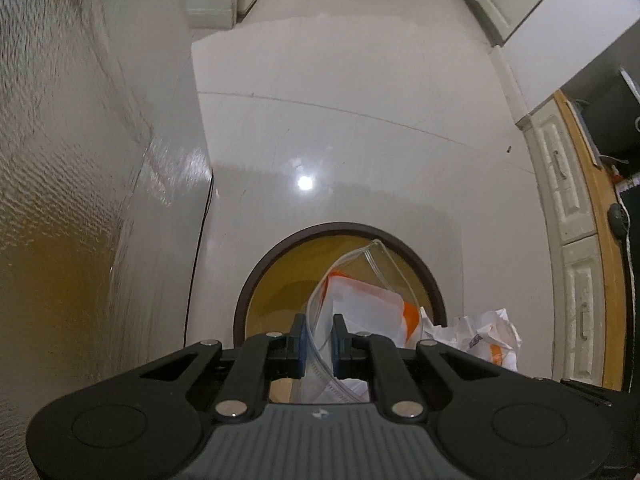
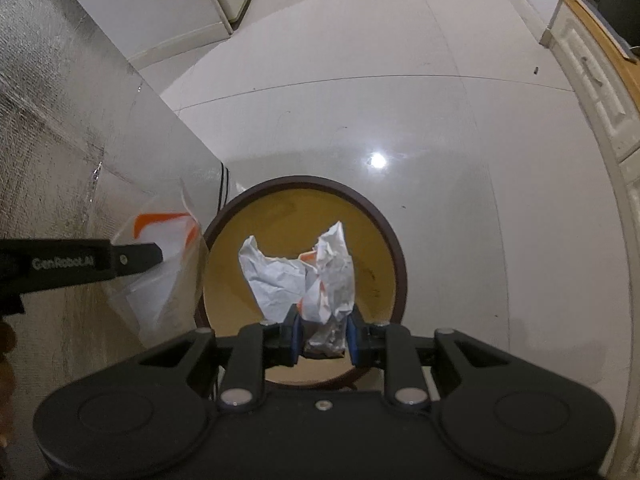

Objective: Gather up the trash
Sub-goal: 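Carry both held bags over the yellow trash bin, then open both tools to drop the bags into the bin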

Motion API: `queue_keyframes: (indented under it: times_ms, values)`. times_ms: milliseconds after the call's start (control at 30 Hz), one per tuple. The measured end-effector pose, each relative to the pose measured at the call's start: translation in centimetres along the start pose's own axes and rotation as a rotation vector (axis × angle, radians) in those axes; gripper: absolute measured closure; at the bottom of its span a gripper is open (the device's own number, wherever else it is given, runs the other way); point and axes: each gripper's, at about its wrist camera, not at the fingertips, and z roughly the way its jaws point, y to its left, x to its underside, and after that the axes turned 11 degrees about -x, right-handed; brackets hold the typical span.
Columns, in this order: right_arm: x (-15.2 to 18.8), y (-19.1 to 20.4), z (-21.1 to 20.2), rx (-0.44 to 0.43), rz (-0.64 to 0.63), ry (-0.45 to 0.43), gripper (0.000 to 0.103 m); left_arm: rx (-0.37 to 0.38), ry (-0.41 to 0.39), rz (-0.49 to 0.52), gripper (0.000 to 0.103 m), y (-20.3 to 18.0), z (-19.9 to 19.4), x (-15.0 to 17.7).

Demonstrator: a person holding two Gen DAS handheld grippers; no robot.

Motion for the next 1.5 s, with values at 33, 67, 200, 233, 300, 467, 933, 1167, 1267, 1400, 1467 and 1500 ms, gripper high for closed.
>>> queue_keyframes:
  times_ms: [33, 67, 200, 233, 300, 467, 933, 1167, 1267, 1400, 1467, 1500]
  values:
    - [-0.1, 0.0, 0.2, -0.006, 0.004, -0.004, 0.077, -0.001, 0.004, -0.005, 0.09, 0.1, 0.2, 0.0]
    - [-0.1, -0.1, 0.4, -0.011, 0.008, -0.002, 0.075, -0.001, 0.007, -0.009, 0.09, 0.2, 0.5, -0.1]
    - [-0.2, -0.1, 0.9, 0.006, -0.006, 0.006, 0.057, 0.005, 0.015, -0.016, 0.09, 0.1, 1.0, -0.3]
    - [-0.2, -0.2, 0.9, 0.011, -0.006, 0.007, 0.055, 0.01, 0.014, -0.016, 0.09, -0.1, 1.1, -0.3]
    - [-0.2, -0.5, 1.0, 0.017, 0.0, 0.01, 0.052, 0.025, 0.01, -0.013, 0.09, -0.2, 1.3, -0.4]
    - [0.0, -0.9, 1.2, 0.041, -0.005, 0.042, 0.041, 0.048, -0.006, 0.001, 0.088, -0.6, 1.5, -0.4]
    - [0.2, -1.7, 1.0, 0.093, 0.005, 0.065, 0.011, -0.059, 0.059, 0.032, 0.037, 0.1, 2.6, 0.1]
    - [0.4, -1.8, 0.6, 0.132, 0.001, 0.074, 0.003, -0.124, 0.087, 0.063, 0.016, 0.9, 2.5, 0.5]
    - [0.6, -2.1, 0.1, 0.146, 0.012, 0.067, 0.0, -0.145, 0.085, 0.073, 0.003, 1.2, 2.2, 0.5]
    - [0.5, -2.1, -0.5, 0.147, 0.019, 0.053, 0.0, -0.145, 0.08, 0.08, 0.0, 1.5, 1.4, 0.6]
    - [0.6, -2.0, -1.0, 0.146, 0.023, 0.036, 0.0, -0.146, 0.072, 0.086, 0.0, 1.6, 0.9, 0.7]
    - [0.6, -2.0, -1.3, 0.143, 0.028, 0.028, 0.0, -0.146, 0.069, 0.088, 0.0, 1.7, 0.6, 0.7]
